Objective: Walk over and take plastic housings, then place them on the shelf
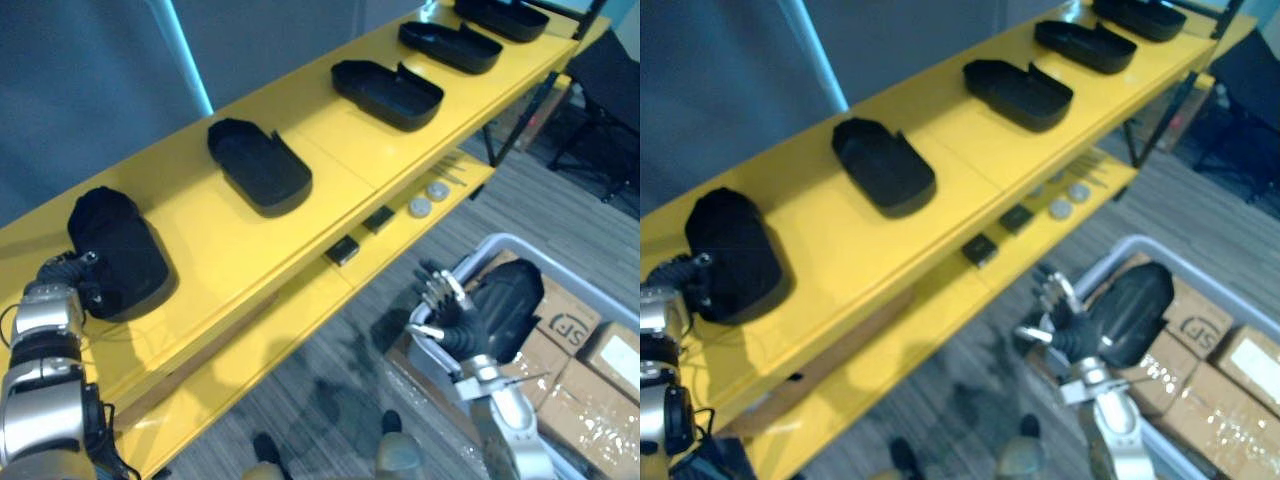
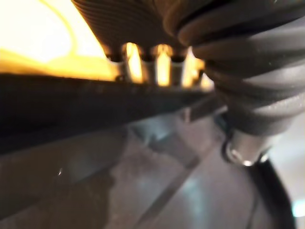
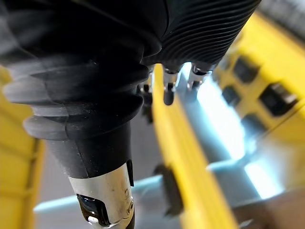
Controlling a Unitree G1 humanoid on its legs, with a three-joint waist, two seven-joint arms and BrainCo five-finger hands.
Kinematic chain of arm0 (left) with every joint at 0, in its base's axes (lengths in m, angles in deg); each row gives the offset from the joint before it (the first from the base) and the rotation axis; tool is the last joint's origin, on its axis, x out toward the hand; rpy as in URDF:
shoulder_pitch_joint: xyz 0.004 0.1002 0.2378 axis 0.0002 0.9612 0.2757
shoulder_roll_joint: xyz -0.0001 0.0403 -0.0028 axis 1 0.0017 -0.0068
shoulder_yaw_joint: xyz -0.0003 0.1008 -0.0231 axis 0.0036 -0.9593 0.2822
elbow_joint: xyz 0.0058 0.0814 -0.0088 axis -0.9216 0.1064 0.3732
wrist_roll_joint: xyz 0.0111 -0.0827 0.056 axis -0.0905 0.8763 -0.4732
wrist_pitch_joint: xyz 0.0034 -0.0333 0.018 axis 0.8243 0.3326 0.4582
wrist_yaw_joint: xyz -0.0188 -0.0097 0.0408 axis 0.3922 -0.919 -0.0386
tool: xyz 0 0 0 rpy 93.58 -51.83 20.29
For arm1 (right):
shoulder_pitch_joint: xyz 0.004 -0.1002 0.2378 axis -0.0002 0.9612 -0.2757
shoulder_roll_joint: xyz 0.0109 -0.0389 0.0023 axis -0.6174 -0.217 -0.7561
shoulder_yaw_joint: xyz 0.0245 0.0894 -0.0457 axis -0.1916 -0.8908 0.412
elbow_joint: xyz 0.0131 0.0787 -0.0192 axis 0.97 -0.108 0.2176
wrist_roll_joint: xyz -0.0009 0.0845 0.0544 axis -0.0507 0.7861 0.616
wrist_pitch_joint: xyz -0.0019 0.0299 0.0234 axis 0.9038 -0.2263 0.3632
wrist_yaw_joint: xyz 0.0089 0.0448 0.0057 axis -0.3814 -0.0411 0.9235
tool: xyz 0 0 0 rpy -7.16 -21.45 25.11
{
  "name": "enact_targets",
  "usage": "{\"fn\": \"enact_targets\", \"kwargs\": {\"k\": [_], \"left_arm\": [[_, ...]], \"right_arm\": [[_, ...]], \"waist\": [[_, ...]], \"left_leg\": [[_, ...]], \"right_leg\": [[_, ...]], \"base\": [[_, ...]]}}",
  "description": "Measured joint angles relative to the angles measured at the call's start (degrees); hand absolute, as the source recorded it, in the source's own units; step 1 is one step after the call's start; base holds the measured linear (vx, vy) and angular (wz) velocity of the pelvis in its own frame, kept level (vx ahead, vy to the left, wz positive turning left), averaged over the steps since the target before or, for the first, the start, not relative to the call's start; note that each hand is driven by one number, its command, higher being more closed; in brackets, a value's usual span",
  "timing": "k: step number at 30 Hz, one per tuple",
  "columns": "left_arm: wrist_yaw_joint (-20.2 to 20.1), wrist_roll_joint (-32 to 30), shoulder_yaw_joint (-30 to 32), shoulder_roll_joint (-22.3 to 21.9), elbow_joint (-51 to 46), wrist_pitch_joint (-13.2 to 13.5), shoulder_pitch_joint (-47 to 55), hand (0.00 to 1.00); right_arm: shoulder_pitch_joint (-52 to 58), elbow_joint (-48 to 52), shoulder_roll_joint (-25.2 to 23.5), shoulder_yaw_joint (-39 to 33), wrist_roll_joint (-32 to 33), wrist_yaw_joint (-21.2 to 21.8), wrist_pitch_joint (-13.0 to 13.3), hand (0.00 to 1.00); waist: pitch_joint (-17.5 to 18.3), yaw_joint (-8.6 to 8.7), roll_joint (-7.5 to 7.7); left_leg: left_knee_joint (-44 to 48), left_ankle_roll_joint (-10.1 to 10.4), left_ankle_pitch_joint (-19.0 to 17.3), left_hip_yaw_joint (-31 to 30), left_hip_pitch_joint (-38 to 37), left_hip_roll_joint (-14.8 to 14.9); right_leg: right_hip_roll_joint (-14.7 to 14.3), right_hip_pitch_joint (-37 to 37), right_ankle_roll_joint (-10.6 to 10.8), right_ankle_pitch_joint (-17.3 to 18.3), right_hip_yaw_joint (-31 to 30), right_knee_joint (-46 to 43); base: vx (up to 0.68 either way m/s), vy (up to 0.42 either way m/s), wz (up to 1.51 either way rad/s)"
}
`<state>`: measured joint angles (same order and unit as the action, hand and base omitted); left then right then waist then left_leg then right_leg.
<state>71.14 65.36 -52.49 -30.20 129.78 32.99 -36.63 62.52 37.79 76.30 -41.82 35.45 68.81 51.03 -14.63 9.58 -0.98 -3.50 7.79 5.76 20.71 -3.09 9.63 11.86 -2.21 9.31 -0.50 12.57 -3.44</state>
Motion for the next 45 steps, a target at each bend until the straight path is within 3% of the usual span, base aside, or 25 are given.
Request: {"fn": "enact_targets", "kwargs": {"k": [5,7,11,17,20,24,27,29,31,32,34,35,38,41,45], "left_arm": [[-0.1,-0.05,-2.19,-2.76,-2.66,1.26,0.23,0.0],[-0.6,-0.53,-4.22,-4.63,-3.27,1.96,0.21,0.0],[-1.81,-1.38,-5.86,-5.77,-4.72,2.38,0.08,0.0],[-2.55,-3.05,-7.52,-5.78,-4.88,3.67,-0.57,0.0],[-2.5,-3.02,-9.13,-5.81,-5.24,5.74,-1.2,0.0],[-1.83,-0.82,-9.11,-5.87,-8.33,10.4,-1.13,0.0],[-0.35,2.48,-8.13,-6.18,-20.99,13.93,3.95,0.0],[0.34,3.06,-4.44,-8.49,-32.42,16.0,10.62,0.0],[2.07,4.1,0.38,-13.88,-44.96,17.47,20.58,0.0],[3.43,4.11,3.09,-18.85,-53.45,18.93,28.93,0.0],[5.18,4.07,4.6,-23.49,-59.11,19.94,35.46,0.0],[7.59,4.13,5.59,-27.86,-62.97,21.4,41.15,0.0],[14.87,4.77,8.53,-37.28,-68.0,25.98,52.83,0.0],[20.56,4.2,10.08,-40.81,-68.28,28.66,58.54,0.0],[26.49,1.84,12.7,-42.89,-61.57,35.02,61.44,0.0]], "right_arm": [[-8.49,1.26,1.52,7.57,2.48,2.91,0.47,0.0],[-15.46,0.66,1.29,14.38,5.12,3.65,0.08,0.0],[-21.3,-3.54,-0.6,20.14,4.74,3.29,-0.36,0.0],[-23.69,-5.74,-2.7,24.77,4.36,3.45,-2.39,0.0],[-23.87,-6.61,-3.11,25.83,4.17,3.5,-2.52,0.0],[-23.9,-6.76,-3.25,26.81,2.08,3.2,-2.52,0.0],[-22.85,-6.94,-3.3,25.82,1.52,3.69,-2.52,0.0],[-20.06,-6.97,-3.32,24.49,0.72,4.09,-2.53,0.0],[-16.97,-6.87,-2.49,23.34,-0.21,4.98,-2.55,0.0],[-14.99,-6.44,-1.83,22.47,-0.26,5.27,-2.55,0.0],[-13.15,-6.0,-1.76,21.36,-0.25,5.48,-2.55,0.0],[-11.83,-5.96,-1.69,20.79,-0.27,5.75,-2.55,0.0],[-9.29,-5.62,-2.13,21.1,-0.57,6.21,-2.55,0.0],[-9.26,-5.63,-2.95,23.39,-1.38,5.74,-2.55,0.0],[-12.19,-9.12,-5.64,28.28,-3.02,0.64,-2.5,0.0]], "waist": [[1.6,-1.98,-0.17],[2.88,-4.24,-0.58],[3.82,-6.66,-0.54],[4.81,-8.18,-0.03],[5.51,-8.6,0.58],[6.3,-9.08,1.08],[6.78,-9.6,1.19],[7.99,-9.74,1.11],[9.58,-10.12,0.55],[10.06,-11.03,0.04],[10.24,-12.03,-0.26],[10.32,-12.73,-0.43],[11.28,-14.72,-0.09],[11.9,-16.12,0.44],[12.59,-18.05,1.91]], "left_leg": [[-0.01,-0.11,0.09,-2.12,0.1,-0.26],[-0.02,-0.12,0.14,-3.56,0.23,-0.39],[-0.09,-0.07,0.24,-5.22,0.45,-0.51],[-0.99,-0.13,1.2,-6.82,1.21,-0.78],[-1.0,-0.08,1.29,-7.54,1.22,-0.77],[-1.1,-0.07,1.51,-7.81,1.24,-0.76],[-1.18,-0.08,1.65,-7.92,1.38,-0.77],[-1.21,-0.07,1.65,-8.32,1.64,-0.78],[-1.21,0.06,1.73,-9.22,2.22,-0.74],[-1.22,0.07,1.73,-9.42,2.23,-0.62],[-1.24,0.13,1.77,-9.71,2.23,-0.53],[-1.49,0.3,1.87,-10.57,2.25,-0.48],[-1.56,0.5,2.12,-12.18,2.99,-0.35],[-1.57,0.41,2.34,-12.92,3.62,-0.35],[-1.57,0.1,2.98,-14.98,5.34,-0.67]], "right_leg": [[0.08,-2.02,0.15,-0.18,2.11,1.24],[0.07,-3.46,0.16,-0.18,3.93,2.17],[-0.04,-4.8,0.15,-0.15,5.75,3.05],[-0.08,-5.08,0.13,-0.14,7.46,3.24],[-0.2,-5.62,0.1,-0.12,7.99,3.46],[-0.26,-5.73,-0.23,0.09,8.15,3.61],[-0.26,-5.72,-0.23,0.08,8.34,3.5],[-0.26,-5.75,-0.12,0.03,9.13,3.37],[-0.44,-5.84,-0.25,0.11,9.93,3.38],[-0.59,-6.0,-0.37,0.19,10.41,3.38],[-0.7,-6.09,-0.49,0.3,10.79,3.39],[-0.89,-6.61,-0.98,0.72,11.28,3.41],[-1.03,-6.91,-0.96,2.25,13.03,2.95],[-1.11,-6.92,-0.8,2.42,14.18,2.97],[-1.17,-6.67,-0.95,2.32,15.98,3.05]], "base": [[0.01,-0.001,0.24],[0.01,-0.007,0.28],[0.01,-0.009,0.22],[0.0,-0.003,0.15],[-0.02,-0.01,0.09],[-0.02,-0.004,0.02],[0.0,-0.003,0.02],[0.03,-0.016,0.13],[0.03,-0.028,0.2],[0.01,-0.028,0.11],[-0.02,-0.028,0.11],[-0.05,-0.038,0.23],[-0.08,-0.036,0.29],[-0.04,-0.017,0.21],[-0.02,-0.012,0.24]]}}
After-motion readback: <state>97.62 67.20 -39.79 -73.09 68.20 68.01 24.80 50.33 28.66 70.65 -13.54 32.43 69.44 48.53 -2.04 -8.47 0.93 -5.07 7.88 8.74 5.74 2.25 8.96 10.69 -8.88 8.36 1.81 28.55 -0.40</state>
